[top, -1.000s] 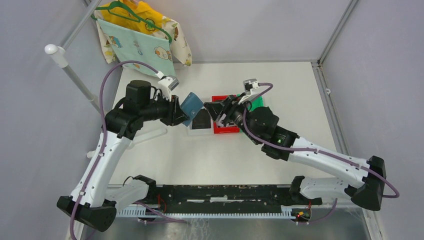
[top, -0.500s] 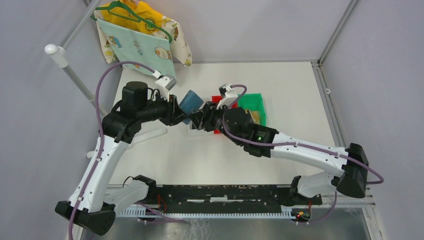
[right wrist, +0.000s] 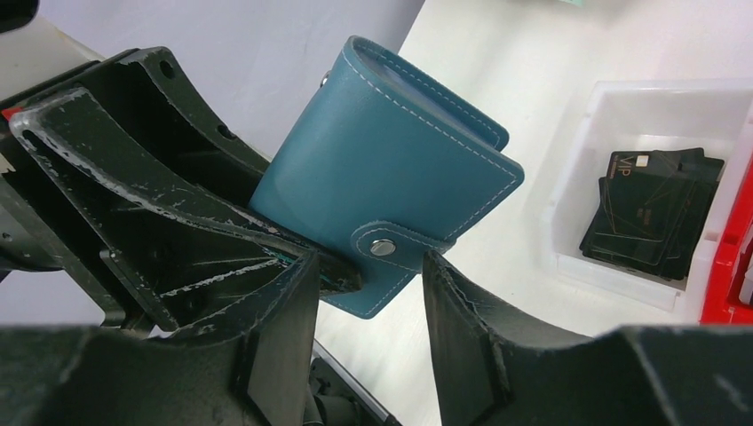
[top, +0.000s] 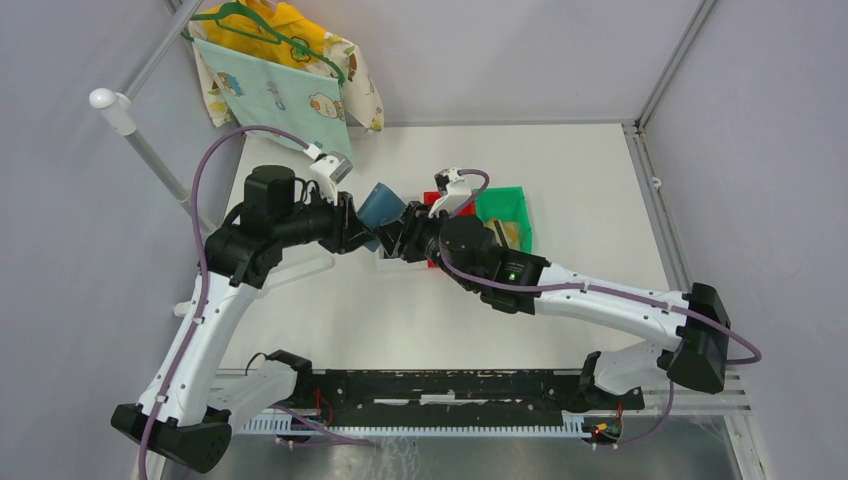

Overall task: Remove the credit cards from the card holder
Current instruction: Open the card holder at the center of the board.

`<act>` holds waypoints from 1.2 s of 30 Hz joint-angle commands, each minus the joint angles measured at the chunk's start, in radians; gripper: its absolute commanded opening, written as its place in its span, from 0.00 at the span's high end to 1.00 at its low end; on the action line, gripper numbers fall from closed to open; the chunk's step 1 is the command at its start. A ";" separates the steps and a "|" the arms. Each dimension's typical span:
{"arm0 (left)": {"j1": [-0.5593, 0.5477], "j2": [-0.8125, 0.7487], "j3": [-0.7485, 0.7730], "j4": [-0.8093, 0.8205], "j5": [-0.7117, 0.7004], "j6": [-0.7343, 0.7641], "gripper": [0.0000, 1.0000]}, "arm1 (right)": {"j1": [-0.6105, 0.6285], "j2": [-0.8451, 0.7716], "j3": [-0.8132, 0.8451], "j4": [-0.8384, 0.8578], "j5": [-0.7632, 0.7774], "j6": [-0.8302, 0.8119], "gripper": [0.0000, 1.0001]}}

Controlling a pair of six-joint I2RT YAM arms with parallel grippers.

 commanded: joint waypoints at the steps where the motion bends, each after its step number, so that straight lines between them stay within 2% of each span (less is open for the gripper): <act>1: -0.008 -0.039 0.020 0.063 0.115 0.021 0.98 | -0.001 0.013 0.057 0.006 0.107 0.012 0.51; 7: -0.008 -0.044 0.022 0.054 0.127 0.031 0.98 | -0.001 0.052 0.109 -0.035 0.187 -0.015 0.59; 14: -0.008 -0.044 0.030 0.038 0.139 0.040 0.98 | -0.002 0.066 0.139 -0.036 0.275 -0.053 0.61; 19: -0.007 -0.038 0.039 0.037 0.127 0.038 0.98 | -0.001 0.069 0.141 -0.004 0.242 -0.077 0.55; 25: -0.007 -0.028 0.044 0.038 0.088 0.037 0.98 | 0.000 0.105 0.139 -0.011 0.127 -0.019 0.48; 31: -0.007 -0.022 0.043 0.038 0.061 0.035 0.98 | 0.008 0.137 0.170 -0.017 0.104 -0.005 0.48; 36: -0.007 -0.027 0.048 0.042 0.054 0.033 0.98 | 0.016 0.146 0.170 -0.014 0.098 0.001 0.54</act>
